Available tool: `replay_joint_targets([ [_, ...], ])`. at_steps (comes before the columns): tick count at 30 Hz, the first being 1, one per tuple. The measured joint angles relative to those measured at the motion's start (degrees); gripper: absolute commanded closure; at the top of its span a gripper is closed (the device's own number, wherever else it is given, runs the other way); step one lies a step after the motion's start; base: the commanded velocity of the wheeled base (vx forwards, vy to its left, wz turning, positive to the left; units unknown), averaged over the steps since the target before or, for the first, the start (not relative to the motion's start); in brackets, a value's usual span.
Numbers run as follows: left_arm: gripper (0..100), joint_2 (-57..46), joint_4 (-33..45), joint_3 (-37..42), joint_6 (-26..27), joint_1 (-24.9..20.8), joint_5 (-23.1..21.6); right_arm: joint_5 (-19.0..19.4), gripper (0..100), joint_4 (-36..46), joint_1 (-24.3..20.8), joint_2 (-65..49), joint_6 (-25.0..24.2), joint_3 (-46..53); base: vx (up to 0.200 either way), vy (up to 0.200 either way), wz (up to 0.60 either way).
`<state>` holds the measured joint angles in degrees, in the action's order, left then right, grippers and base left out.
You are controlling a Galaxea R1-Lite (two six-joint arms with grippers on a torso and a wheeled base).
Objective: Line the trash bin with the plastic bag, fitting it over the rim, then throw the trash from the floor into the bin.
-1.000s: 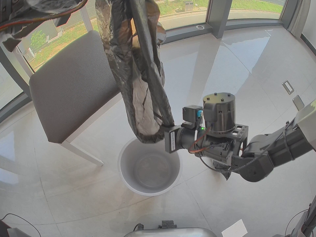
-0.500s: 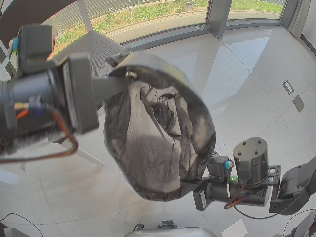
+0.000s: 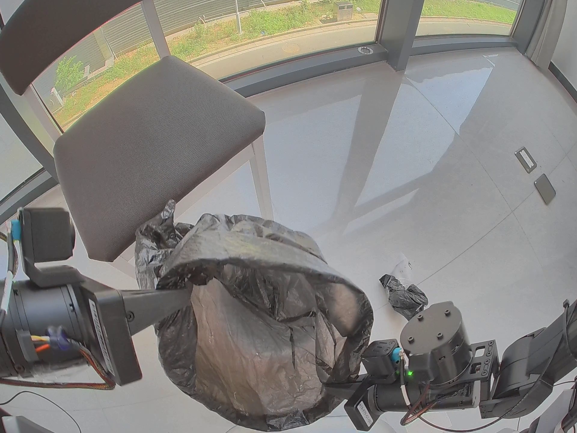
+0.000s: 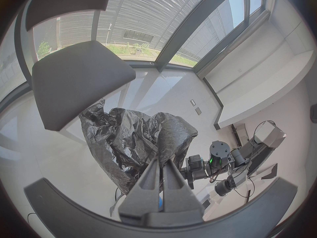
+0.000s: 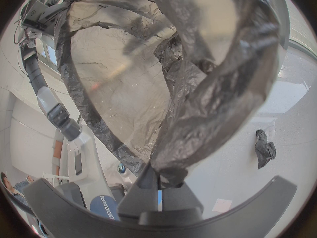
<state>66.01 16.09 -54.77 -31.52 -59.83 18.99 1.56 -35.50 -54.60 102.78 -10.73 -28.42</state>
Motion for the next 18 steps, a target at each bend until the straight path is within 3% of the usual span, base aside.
replay_joint_targets([
  [6,100,0.90,-0.39,2.57,-1.10,1.38,-3.75,0.21,100,2.99,0.30,1.27,-0.13,0.09,0.000,0.000,0.00],
  [18,100,10.19,-5.61,3.06,-1.29,12.23,-10.40,2.84,100,4.00,5.81,3.80,0.26,-1.02,0.000,0.000,0.00],
])
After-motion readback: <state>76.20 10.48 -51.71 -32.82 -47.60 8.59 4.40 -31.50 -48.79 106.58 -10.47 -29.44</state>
